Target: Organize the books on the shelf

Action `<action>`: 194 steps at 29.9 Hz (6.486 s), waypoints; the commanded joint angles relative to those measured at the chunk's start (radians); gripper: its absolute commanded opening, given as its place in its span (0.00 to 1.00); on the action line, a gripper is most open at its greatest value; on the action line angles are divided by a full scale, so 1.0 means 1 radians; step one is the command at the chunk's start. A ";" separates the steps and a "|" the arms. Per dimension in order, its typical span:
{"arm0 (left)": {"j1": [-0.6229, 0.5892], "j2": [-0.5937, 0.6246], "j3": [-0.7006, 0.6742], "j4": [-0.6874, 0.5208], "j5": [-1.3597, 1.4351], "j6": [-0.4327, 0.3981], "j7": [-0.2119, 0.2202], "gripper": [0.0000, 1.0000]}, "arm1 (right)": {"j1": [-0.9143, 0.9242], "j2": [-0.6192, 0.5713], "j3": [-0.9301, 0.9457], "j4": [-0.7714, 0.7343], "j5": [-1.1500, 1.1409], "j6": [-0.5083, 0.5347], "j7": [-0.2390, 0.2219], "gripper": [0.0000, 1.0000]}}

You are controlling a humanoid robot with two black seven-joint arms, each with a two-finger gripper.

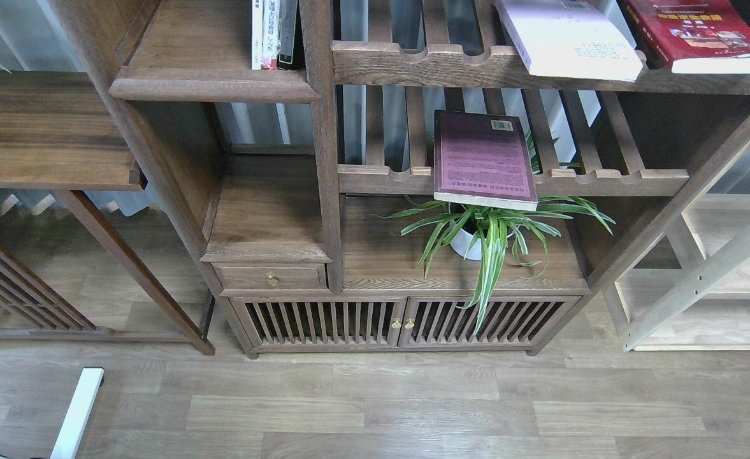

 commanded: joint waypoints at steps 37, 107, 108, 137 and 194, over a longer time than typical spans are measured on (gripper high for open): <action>-0.185 0.054 0.052 -0.014 0.023 -0.029 -0.227 0.98 | 0.157 0.000 -0.071 -0.045 -0.072 -0.068 0.226 1.00; -0.480 0.517 0.091 -0.486 0.561 -0.418 -0.620 0.97 | 0.332 -0.652 -0.128 0.356 -0.437 0.022 0.350 1.00; -0.481 0.537 0.089 -0.520 0.583 -0.393 -0.622 0.97 | 0.340 -0.653 -0.128 0.356 -0.437 0.022 0.350 1.00; -0.478 0.991 0.000 -1.105 0.753 -0.011 -0.577 0.97 | 0.461 -0.896 -0.126 0.632 -0.563 -0.105 0.350 1.00; -0.544 0.988 -0.130 -1.119 0.738 0.003 -0.485 0.98 | 0.827 -1.195 -0.128 0.943 -1.150 -0.361 0.350 1.00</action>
